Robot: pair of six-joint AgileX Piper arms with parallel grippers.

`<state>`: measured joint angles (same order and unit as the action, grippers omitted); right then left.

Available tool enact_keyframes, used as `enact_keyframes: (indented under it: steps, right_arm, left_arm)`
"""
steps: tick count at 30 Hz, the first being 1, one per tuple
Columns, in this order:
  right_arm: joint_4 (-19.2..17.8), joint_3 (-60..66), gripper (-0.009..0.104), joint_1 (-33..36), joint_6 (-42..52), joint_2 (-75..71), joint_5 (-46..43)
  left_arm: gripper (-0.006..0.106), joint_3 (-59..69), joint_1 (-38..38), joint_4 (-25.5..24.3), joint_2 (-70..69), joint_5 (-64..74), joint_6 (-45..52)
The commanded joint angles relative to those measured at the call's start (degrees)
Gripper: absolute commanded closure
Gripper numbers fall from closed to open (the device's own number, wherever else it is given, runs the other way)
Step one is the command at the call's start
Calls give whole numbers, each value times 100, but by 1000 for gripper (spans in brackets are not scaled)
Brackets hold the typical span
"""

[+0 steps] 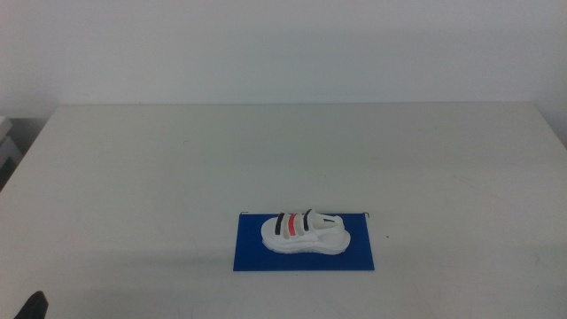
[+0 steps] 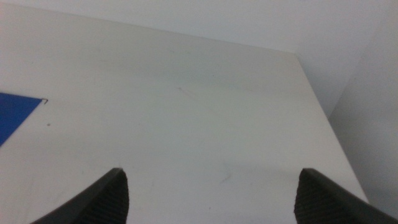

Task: Use one arm to grab the shoe from the table and place it on the mat.

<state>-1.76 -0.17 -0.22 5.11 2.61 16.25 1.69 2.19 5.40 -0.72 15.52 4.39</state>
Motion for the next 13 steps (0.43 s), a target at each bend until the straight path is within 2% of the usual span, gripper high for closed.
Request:
enact_keyframes:
  steps: [1,13]
  right_arm:
    - [-19,6,8,-42,28,-137,-455]
    - [-47,206,8,-42,28,-474,-507]
  left_arm:
    - [7,40,-23,44,-78,-460,-29]
    - [7,40,-23,44,-74,-460,-29]
